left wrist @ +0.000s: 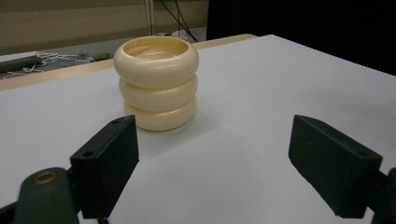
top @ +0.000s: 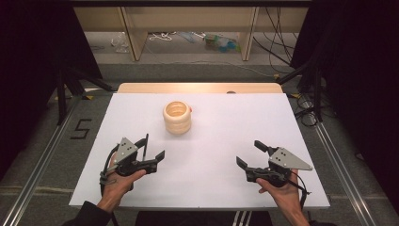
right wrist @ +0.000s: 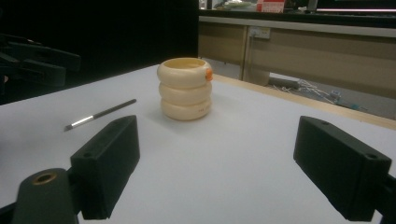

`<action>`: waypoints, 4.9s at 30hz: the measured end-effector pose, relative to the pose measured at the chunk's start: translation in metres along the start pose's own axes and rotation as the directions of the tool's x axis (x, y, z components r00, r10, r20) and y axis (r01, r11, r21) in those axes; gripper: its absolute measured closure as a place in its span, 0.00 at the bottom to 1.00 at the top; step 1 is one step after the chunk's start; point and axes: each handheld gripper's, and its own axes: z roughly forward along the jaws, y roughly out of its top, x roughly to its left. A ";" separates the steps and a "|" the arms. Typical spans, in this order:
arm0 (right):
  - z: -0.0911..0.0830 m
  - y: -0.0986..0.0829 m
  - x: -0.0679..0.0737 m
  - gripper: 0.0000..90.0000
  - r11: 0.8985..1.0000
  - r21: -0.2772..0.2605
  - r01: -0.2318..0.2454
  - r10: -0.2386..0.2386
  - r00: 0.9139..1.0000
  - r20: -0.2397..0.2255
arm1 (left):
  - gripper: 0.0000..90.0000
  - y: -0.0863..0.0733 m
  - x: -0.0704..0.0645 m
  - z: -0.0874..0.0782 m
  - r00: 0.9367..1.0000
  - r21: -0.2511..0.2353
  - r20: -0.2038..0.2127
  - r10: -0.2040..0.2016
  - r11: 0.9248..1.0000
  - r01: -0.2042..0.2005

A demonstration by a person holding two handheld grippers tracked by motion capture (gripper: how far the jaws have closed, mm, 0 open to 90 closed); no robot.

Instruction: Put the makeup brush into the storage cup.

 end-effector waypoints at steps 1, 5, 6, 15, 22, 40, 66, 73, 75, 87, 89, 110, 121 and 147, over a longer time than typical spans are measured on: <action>0.000 0.000 0.000 0.17 1.000 0.001 -0.003 0.003 1.000 -0.002 | 0.18 0.000 0.000 0.000 1.000 0.005 -0.001 0.001 1.000 -0.001; 0.000 0.000 0.000 0.17 1.000 0.014 -0.001 0.001 1.000 -0.005 | 0.18 -0.001 -0.001 0.000 1.000 0.011 -0.008 -0.020 1.000 0.020; 0.000 0.000 0.000 0.17 1.000 0.014 -0.001 0.001 1.000 -0.005 | 0.18 0.000 -0.001 0.000 1.000 0.011 -0.008 -0.018 1.000 0.018; 0.000 0.000 0.001 0.17 1.000 0.015 0.002 -0.002 1.000 -0.006 | 0.18 0.000 0.000 0.001 1.000 0.020 -0.026 -0.006 1.000 0.007; 0.001 0.000 0.001 0.17 1.000 0.004 0.025 -0.025 1.000 0.005 | 0.17 -0.001 0.002 0.001 0.999 0.040 -0.042 -0.020 0.999 0.022; 0.004 -0.001 0.003 0.17 1.000 -0.001 0.029 -0.029 1.000 -0.007 | 0.18 -0.001 0.009 0.007 0.995 0.185 -0.086 -0.054 0.980 0.069; 0.006 -0.002 0.005 0.17 1.000 0.022 0.019 -0.018 0.999 -0.044 | 0.24 0.005 0.052 0.046 0.995 0.536 -0.097 -0.012 0.842 0.062; 0.007 -0.002 0.006 0.17 1.000 0.020 0.021 -0.020 0.999 -0.040 | 0.24 0.013 0.057 0.053 0.996 0.597 -0.085 0.014 0.801 0.040; 0.008 -0.003 0.007 0.17 1.000 0.005 0.011 -0.011 0.998 -0.057 | 0.25 0.014 0.060 0.055 0.996 0.625 -0.087 0.013 0.779 0.044; 0.008 -0.003 0.007 0.17 0.999 0.027 0.025 -0.024 0.999 -0.046 | 0.27 0.018 0.066 0.064 0.997 0.705 -0.071 0.026 0.708 0.032; 0.008 -0.002 0.005 0.18 0.999 0.011 0.048 -0.047 0.998 -0.041 | 0.27 0.018 0.066 0.066 0.997 0.717 -0.079 0.026 0.696 0.039; 0.008 -0.003 0.007 0.18 0.999 0.029 0.029 -0.027 0.998 -0.057 | 0.39 0.014 0.072 0.079 0.996 0.766 -0.077 0.032 0.642 0.038; 0.009 -0.002 0.005 0.18 0.998 0.011 0.054 -0.053 0.997 -0.050 | 0.46 0.017 0.075 0.081 0.998 0.786 -0.054 0.044 0.618 0.015; 0.009 -0.002 0.006 0.18 0.999 0.019 0.051 -0.050 0.997 -0.052 | 0.72 0.010 0.079 0.088 0.997 0.806 -0.079 -0.003 0.588 0.066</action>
